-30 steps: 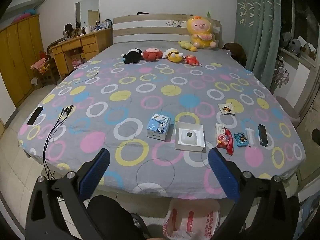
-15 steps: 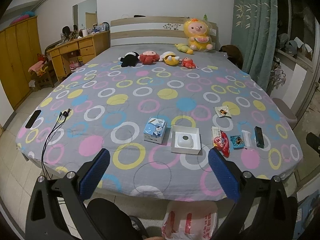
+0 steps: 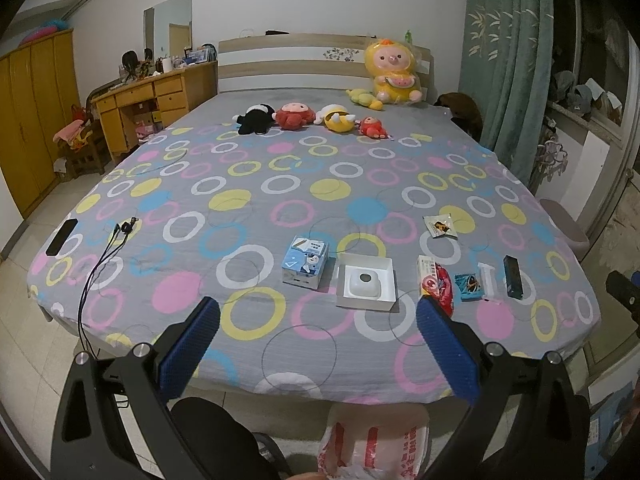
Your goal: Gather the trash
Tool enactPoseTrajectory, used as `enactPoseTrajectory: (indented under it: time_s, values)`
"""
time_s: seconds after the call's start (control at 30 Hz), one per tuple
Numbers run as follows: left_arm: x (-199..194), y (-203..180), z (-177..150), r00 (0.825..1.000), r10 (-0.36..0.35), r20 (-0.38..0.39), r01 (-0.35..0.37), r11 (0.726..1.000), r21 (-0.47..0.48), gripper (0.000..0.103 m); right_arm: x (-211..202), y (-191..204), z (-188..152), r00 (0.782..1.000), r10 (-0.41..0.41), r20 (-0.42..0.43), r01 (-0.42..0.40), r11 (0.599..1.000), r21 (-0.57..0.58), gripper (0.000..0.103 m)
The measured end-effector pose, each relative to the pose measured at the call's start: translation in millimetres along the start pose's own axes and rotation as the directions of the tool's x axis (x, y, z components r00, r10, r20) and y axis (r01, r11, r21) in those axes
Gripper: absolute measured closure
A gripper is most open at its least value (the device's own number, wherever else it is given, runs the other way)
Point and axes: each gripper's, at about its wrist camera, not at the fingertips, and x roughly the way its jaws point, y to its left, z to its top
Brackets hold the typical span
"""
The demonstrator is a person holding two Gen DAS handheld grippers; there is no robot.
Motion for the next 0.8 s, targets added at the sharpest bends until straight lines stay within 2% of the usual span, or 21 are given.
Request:
enactPoseTrajectory:
  time_s: [0.27,0.6,0.8]
  values:
    - [1,-1,0,1.000,-0.003,-0.001,0.003,1.000,-0.001,0.007,1,-4,1,1.000,-0.001,-0.004,0.001,1.000,0.000,0.005]
    - [-2,-10,-2,1.000,0.003,0.031,-0.005,0.998,0.066,0.007,1,-5,1,1.000,-0.002,-0.005,0.002,1.000,-0.001,0.005]
    - [0,-8,-4,1.000,-0.001,0.012,0.000,0.998,0.069,0.007,3,-10,-1,1.000,-0.001,-0.008,0.001,1.000,0.003,0.005]
